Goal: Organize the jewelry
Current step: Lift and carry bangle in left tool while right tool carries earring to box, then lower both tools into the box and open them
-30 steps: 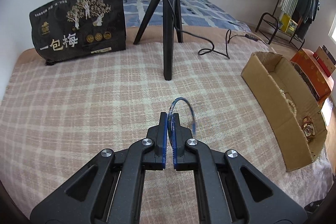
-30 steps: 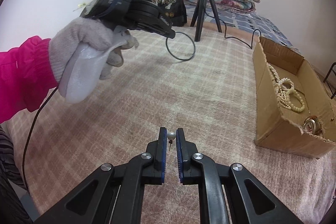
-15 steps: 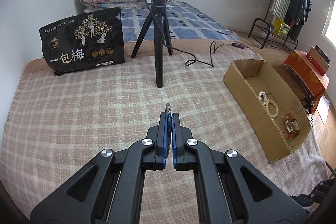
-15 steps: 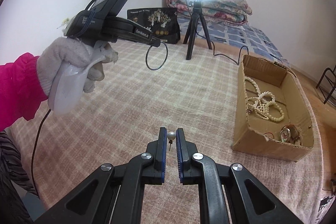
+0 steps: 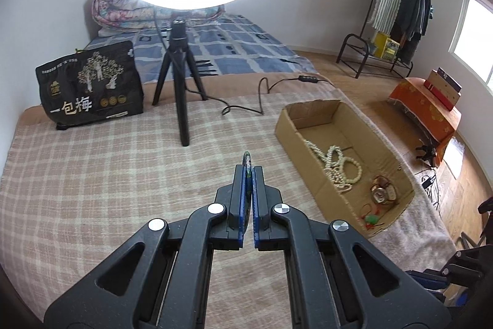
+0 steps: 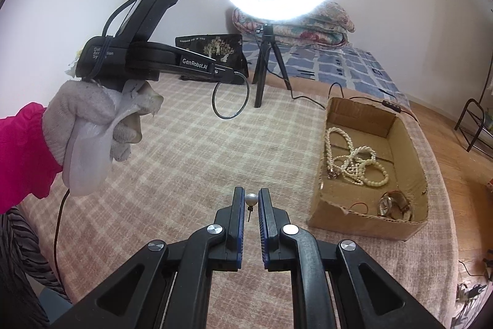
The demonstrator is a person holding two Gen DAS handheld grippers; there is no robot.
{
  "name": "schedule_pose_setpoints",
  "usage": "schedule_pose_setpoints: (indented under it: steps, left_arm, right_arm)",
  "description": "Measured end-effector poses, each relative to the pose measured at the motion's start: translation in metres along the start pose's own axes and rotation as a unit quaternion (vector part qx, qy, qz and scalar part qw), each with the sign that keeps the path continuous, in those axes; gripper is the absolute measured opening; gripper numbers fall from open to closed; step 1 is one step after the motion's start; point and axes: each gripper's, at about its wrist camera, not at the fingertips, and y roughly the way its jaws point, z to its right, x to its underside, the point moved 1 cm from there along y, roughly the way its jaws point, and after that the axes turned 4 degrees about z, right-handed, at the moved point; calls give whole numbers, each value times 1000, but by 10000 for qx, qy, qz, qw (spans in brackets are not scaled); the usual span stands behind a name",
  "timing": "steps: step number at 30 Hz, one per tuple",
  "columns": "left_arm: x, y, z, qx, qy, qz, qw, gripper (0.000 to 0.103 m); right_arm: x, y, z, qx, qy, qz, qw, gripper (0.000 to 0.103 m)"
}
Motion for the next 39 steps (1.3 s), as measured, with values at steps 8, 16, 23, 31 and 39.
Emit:
schedule_pose_setpoints:
  steps: [8, 16, 23, 31, 39]
  left_arm:
    - [-15, 14, 29, 278, -28, -11, 9996, 1]
    - [-32, 38, 59, 478, 51, -11, 9988, 1]
    - [-46, 67, 83, 609, 111, -56, 9981, 1]
    - [-61, 100, 106, 691, 182, -156, 9973, 1]
    - [-67, 126, 135, 758, 377, -189, 9962, 1]
  right_arm:
    - [-12, -8, 32, 134, 121, 66, 9998, 6]
    - [-15, 3, 59, 201, 199, 6, 9996, 6]
    - [-19, 13, 74, 176, 186, -47, 9997, 6]
    - [-19, 28, 87, 81, 210, -139, 9996, 6]
    - [-14, 39, 100, 72, 246, -241, 9994, 6]
